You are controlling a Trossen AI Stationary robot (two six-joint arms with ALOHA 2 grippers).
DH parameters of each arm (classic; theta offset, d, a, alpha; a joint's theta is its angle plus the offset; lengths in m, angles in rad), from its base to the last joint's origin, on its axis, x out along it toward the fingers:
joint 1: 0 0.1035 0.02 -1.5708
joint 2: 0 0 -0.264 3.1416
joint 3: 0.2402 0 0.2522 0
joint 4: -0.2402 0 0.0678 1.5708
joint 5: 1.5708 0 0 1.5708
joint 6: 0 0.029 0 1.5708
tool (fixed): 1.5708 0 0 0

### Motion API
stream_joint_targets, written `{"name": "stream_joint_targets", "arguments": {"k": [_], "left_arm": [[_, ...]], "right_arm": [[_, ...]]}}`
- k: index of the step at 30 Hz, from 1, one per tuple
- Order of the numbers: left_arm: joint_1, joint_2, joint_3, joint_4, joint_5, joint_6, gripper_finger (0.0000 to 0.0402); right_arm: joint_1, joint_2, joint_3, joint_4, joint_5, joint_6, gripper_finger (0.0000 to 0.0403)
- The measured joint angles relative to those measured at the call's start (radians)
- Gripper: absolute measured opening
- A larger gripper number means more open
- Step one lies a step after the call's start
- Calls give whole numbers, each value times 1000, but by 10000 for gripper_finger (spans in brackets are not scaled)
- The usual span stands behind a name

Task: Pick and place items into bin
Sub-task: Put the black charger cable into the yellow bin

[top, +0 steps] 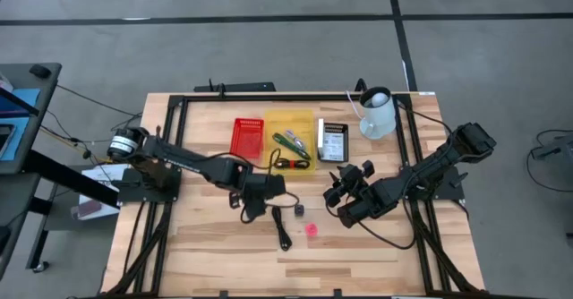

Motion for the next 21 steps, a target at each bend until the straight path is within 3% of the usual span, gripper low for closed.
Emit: {"name": "stream_joint_targets", "arguments": {"k": [9, 21], "left_arm": [[-82, 0, -101, 219, 0, 17, 153], [-129, 0, -116, 292, 0, -57, 153]], "right_arm": [[0, 0, 0, 7, 0, 0, 138], [0, 0, 0, 14, 0, 0, 137]]}}
